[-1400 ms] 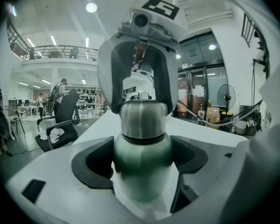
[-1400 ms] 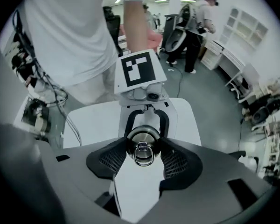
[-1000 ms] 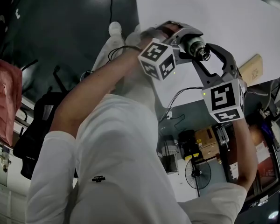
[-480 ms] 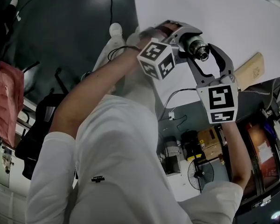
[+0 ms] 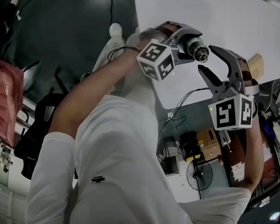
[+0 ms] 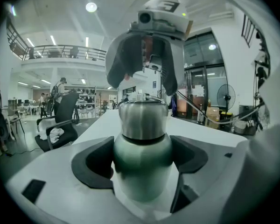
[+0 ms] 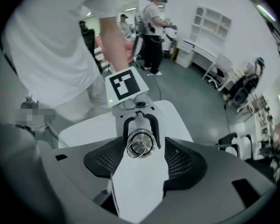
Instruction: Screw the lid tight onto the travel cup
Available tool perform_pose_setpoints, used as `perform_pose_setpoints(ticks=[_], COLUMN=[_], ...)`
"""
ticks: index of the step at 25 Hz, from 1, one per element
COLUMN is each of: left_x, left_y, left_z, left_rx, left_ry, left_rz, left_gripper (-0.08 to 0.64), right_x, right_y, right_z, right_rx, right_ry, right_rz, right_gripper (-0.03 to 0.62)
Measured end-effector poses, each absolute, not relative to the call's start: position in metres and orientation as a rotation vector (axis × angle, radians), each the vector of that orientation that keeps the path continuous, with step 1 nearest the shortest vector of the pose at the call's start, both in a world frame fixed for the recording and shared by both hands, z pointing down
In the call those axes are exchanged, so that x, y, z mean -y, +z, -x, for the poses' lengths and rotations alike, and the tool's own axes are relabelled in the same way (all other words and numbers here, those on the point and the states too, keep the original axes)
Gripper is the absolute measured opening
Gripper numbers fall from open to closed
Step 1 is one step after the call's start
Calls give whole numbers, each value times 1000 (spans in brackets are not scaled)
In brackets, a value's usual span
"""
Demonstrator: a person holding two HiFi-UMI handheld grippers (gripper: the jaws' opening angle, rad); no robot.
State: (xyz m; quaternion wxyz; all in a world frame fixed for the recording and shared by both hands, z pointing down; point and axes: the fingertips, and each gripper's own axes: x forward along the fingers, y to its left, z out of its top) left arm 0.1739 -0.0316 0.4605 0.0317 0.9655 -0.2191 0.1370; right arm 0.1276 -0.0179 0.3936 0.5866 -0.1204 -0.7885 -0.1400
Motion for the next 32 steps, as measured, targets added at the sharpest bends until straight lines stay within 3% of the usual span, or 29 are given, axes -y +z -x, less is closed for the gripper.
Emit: perform_pose_setpoints(ticks=[7,13,24,32], left_x=[33,34,31,32], left_y=[462,460,461,461], left_z=[-176,-175,-175,-176], left_rx=[671,677,666,661], left_ry=[419,408,412,426], left_rz=[-2971,-2973,-2976,-2973], left_gripper=[353,353,353,354], right_x=[13,9,12,22], right_y=[410,420,420,421], right_z=[-138,-141,-134,-131], right_rx=[1612,1489,1744,1852], right_ry=[-696,-757,-337,99], right_rz=[750,962,491,-106], right_gripper=[262,250,235,235])
